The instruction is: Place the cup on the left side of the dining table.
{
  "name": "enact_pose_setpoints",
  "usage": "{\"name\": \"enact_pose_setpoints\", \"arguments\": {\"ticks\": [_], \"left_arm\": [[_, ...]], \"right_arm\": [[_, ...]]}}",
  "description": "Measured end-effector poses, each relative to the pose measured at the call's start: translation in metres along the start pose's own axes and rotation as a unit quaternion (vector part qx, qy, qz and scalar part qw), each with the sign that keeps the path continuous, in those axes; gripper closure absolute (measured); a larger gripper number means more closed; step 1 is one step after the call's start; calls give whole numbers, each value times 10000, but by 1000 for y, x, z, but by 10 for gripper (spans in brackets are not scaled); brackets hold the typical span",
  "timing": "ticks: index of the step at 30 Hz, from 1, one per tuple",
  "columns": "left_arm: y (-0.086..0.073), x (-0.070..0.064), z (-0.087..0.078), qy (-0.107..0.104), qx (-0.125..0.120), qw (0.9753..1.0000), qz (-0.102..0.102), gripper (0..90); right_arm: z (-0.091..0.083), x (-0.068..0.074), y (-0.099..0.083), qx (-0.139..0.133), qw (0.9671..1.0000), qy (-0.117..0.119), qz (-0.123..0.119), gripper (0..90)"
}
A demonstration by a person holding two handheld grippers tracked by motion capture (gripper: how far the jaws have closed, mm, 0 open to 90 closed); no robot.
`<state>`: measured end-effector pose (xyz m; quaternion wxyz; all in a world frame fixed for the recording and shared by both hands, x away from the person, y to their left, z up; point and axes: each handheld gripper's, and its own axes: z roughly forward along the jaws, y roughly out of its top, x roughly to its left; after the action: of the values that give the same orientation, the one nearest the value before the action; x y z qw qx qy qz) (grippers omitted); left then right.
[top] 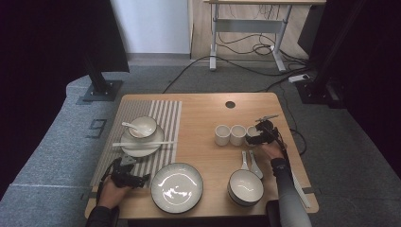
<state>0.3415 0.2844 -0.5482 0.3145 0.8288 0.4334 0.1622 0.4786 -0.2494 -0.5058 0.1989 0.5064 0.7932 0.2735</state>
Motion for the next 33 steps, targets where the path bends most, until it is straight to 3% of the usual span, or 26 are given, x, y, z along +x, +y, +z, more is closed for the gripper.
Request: {"name": "enact_pose_setpoints", "arguments": {"ticks": [5, 10, 24, 33], "left_arm": [[0, 0, 0, 0, 0, 10000, 1, 0], [0, 0, 0, 0, 0, 10000, 0, 0], [0, 0, 0, 0, 0, 10000, 0, 0], [0, 0, 0, -1, -1, 10000, 0, 0]], "right_arm": [[0, 0, 0, -25, 10000, 47, 19, 199], [0, -1, 1, -43, 10000, 13, -1, 206], [6, -6, 0, -113, 9994, 154, 281, 258], [6, -4, -1, -126, 9994, 29, 325, 267]]}}
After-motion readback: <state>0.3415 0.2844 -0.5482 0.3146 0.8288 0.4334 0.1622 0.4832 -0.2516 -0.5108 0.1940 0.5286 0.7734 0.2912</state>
